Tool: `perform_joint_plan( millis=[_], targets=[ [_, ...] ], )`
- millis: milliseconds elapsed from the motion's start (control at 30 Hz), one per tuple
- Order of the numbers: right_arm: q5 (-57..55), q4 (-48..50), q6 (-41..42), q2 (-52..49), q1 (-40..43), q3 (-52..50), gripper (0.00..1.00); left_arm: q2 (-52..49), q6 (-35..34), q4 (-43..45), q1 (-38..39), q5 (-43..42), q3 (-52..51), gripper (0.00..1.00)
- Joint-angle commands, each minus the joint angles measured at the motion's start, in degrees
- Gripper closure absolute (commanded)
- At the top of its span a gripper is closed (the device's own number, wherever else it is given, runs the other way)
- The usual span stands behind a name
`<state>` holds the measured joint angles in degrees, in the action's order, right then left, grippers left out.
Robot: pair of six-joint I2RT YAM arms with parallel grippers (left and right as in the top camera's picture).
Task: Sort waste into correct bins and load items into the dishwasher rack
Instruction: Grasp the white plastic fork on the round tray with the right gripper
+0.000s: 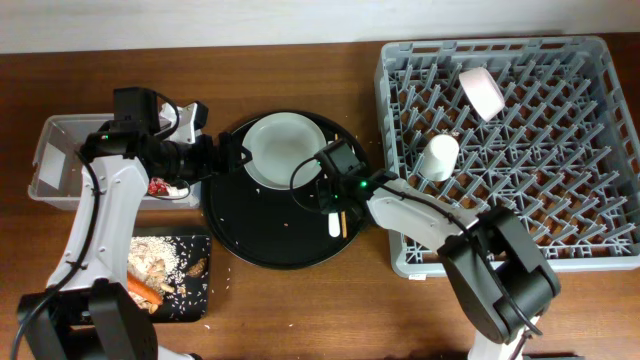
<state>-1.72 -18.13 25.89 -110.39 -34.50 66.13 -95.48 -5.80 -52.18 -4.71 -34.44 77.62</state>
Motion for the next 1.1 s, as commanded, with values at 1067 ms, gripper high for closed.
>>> perform_joint_plan(
  millis=[1067],
  targets=[
    [-0.50, -8.72, -0.09, -7.04, -0.48, 5.33, 0.87, -0.20, 0.33, 0.02, 0.22, -0.22, 0.20, 0.01]
  ],
)
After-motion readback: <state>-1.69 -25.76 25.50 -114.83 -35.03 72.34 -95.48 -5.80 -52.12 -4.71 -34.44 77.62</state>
